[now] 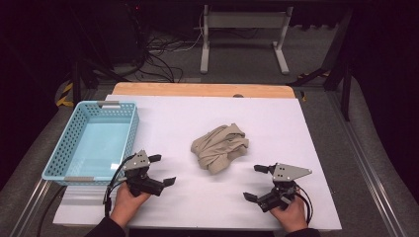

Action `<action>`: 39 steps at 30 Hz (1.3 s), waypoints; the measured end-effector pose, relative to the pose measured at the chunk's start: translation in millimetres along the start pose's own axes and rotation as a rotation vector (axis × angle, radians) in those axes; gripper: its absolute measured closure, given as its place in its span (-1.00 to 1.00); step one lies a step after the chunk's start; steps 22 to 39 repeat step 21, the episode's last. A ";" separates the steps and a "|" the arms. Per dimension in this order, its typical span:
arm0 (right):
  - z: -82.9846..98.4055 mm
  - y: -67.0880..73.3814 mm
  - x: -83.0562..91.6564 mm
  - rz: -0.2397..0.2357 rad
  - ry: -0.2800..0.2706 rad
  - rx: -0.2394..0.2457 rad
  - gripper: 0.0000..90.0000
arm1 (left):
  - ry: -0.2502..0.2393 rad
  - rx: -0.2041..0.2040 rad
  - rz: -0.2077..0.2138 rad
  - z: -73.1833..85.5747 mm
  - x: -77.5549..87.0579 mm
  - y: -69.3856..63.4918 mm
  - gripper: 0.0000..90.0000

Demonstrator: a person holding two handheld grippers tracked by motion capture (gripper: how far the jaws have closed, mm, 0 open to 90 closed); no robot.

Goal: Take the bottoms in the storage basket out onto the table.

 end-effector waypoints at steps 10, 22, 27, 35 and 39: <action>-0.2 0.2 0.3 -0.003 -0.002 -0.001 -1.00 | -0.002 0.028 0.001 -0.3 0.4 0.2 -1.00; -0.2 0.2 0.3 -0.004 -0.002 -0.001 -1.00 | -0.004 0.035 -0.008 -0.8 1.8 1.1 -1.00; -0.2 0.2 0.3 -0.004 -0.002 -0.001 -1.00 | -0.004 0.035 -0.008 -0.8 1.8 1.1 -1.00; -0.2 0.2 0.3 -0.004 -0.002 -0.001 -1.00 | -0.004 0.035 -0.008 -0.8 1.8 1.1 -1.00; -0.2 0.2 0.3 -0.004 -0.002 -0.001 -1.00 | -0.004 0.035 -0.008 -0.8 1.8 1.1 -1.00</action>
Point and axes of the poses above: each handheld gripper's, and its own axes: x roughly backward along the jaws, z roughly out of its underside, y roughly to its left, the point moved 5 cm from there along -x, roughly forward along the jaws, and after that the axes turned 5 degrees about z, right-handed, at the moved point
